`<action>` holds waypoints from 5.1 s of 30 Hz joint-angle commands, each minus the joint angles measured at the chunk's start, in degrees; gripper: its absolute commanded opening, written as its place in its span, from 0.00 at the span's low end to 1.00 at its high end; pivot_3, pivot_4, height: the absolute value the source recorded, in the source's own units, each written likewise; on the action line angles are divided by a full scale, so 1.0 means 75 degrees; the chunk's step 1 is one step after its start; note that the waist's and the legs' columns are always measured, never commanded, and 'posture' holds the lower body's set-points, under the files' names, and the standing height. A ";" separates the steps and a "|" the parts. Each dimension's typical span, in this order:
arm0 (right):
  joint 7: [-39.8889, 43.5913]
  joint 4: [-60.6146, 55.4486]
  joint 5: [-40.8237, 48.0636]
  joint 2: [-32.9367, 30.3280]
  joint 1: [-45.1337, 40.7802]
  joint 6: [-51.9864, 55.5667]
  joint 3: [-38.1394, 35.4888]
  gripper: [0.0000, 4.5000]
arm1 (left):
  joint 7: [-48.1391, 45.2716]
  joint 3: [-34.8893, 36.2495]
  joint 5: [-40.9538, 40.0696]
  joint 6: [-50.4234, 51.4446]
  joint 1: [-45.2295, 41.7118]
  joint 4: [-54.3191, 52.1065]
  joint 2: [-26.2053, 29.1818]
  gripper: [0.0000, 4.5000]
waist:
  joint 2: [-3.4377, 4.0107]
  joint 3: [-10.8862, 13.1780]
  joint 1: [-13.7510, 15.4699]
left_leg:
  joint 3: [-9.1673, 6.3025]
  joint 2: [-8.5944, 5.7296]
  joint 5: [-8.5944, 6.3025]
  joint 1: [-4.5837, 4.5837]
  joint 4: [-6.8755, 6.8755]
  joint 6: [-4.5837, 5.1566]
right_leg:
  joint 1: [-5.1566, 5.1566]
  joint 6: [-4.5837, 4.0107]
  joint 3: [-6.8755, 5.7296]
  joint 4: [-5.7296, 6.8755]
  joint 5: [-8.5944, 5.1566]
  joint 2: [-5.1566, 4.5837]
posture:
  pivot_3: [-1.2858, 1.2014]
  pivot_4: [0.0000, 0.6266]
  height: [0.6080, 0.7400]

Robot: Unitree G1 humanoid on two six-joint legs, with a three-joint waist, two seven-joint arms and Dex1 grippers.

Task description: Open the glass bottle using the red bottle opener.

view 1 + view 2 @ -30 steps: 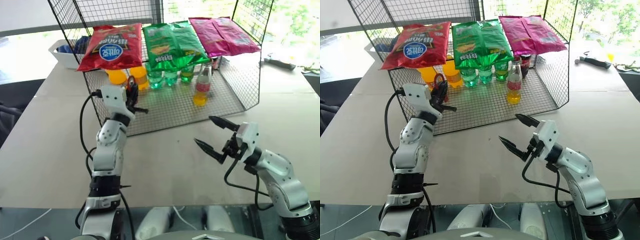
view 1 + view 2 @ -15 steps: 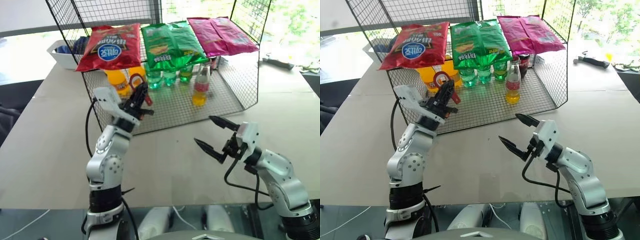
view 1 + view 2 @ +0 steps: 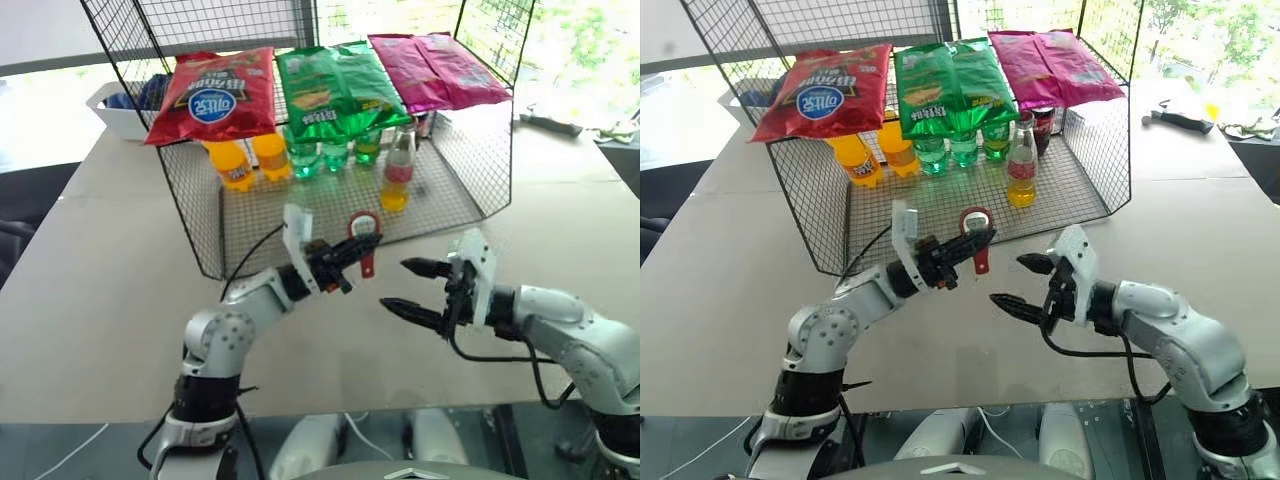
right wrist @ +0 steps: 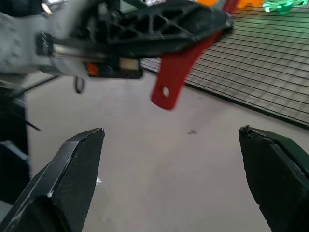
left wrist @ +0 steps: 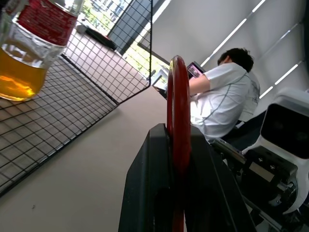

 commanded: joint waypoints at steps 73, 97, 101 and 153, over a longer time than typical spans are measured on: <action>-0.3800 0.1183 -0.2394 0.1222 -0.0105 -0.2984 -0.0551 0.02 | 0.1395 -0.0424 0.6276 -0.8326 -0.4172 0.8027 -0.2015 0.98 | -0.0003 -0.0003 -0.0021 | 0.0011 -0.0011 0.0003 -0.0157 0.0124 0.0005 | -0.0112 0.0021 0.0003 0.0023 0.0065 0.0004 | 0.52 0.24 1.00; -0.3709 0.0145 -0.3594 0.2010 0.0531 -0.2911 -0.0079 0.02 | 0.3405 0.0078 0.7149 -0.8958 -0.6626 1.1735 -0.2821 0.98 | -0.0003 -0.0002 -0.0024 | 0.0006 -0.0027 0.0003 -0.0204 0.0232 0.0006 | -0.0143 0.0027 0.0001 0.0119 0.0068 0.0004 | 0.52 0.24 1.00; -0.3688 0.0117 -0.3685 0.2041 0.0603 -0.2930 -0.0059 0.02 | 0.4049 0.0060 0.7393 -0.8734 -0.6862 1.1899 -0.2825 0.98 | -0.0003 -0.0002 -0.0025 | 0.0006 -0.0027 0.0003 -0.0204 0.0231 0.0006 | -0.0143 0.0027 0.0002 0.0118 0.0068 0.0004 | 0.52 0.24 1.00; -0.3588 -0.0250 -0.4703 0.2740 0.1232 -0.3140 0.0178 0.02 | 0.4809 0.0298 0.8419 -0.7682 -0.7374 1.2347 -0.3377 0.63 | -0.0003 -0.0003 -0.0033 | 0.0018 -0.0029 0.0003 -0.0204 0.0239 0.0005 | -0.0156 0.0026 0.0014 0.0142 0.0068 0.0005 | 0.52 0.24 1.00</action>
